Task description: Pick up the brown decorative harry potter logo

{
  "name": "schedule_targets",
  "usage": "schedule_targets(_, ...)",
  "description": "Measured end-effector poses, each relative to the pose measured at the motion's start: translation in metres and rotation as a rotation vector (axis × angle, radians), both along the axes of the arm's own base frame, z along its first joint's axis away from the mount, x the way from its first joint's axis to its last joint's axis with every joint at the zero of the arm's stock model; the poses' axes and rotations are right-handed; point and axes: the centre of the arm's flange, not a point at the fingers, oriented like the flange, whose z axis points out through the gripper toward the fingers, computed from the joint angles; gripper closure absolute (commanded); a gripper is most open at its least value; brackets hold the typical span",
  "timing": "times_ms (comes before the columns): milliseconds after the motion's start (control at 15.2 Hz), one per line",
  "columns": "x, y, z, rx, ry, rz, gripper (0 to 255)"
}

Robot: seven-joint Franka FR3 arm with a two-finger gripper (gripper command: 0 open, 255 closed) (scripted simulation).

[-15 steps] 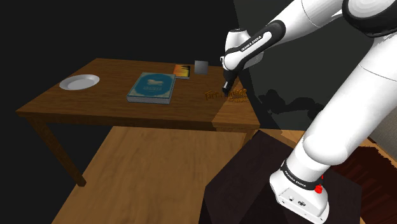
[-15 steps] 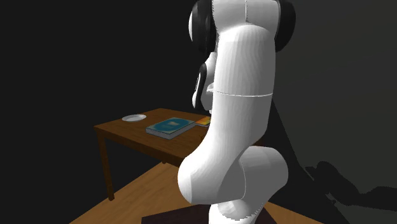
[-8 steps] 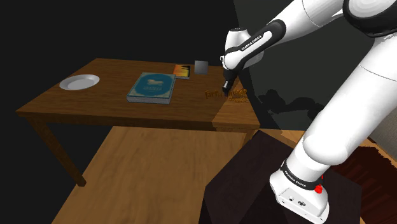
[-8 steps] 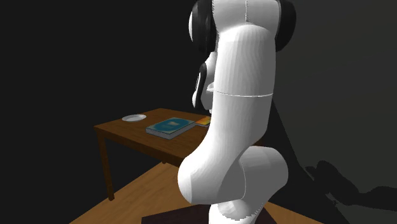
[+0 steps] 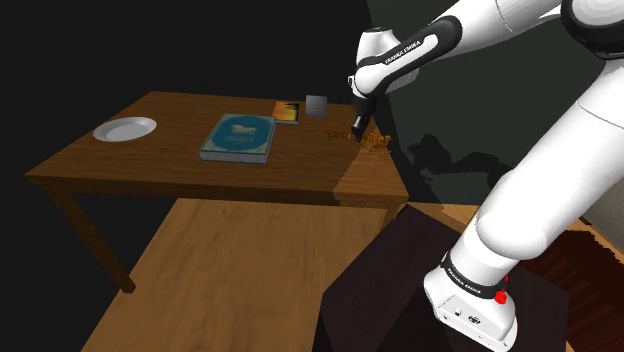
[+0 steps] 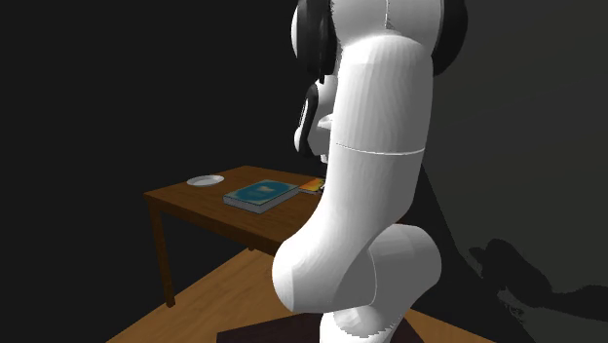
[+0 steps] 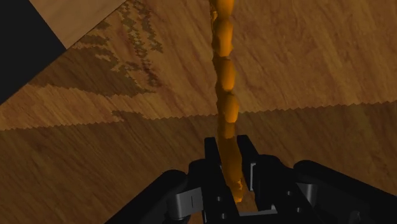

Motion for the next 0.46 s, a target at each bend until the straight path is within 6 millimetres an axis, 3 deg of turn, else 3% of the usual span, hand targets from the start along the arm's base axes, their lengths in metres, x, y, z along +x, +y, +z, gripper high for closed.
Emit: schedule_targets(462,0.0,0.0,0.034,0.0,0.0,0.0,255)
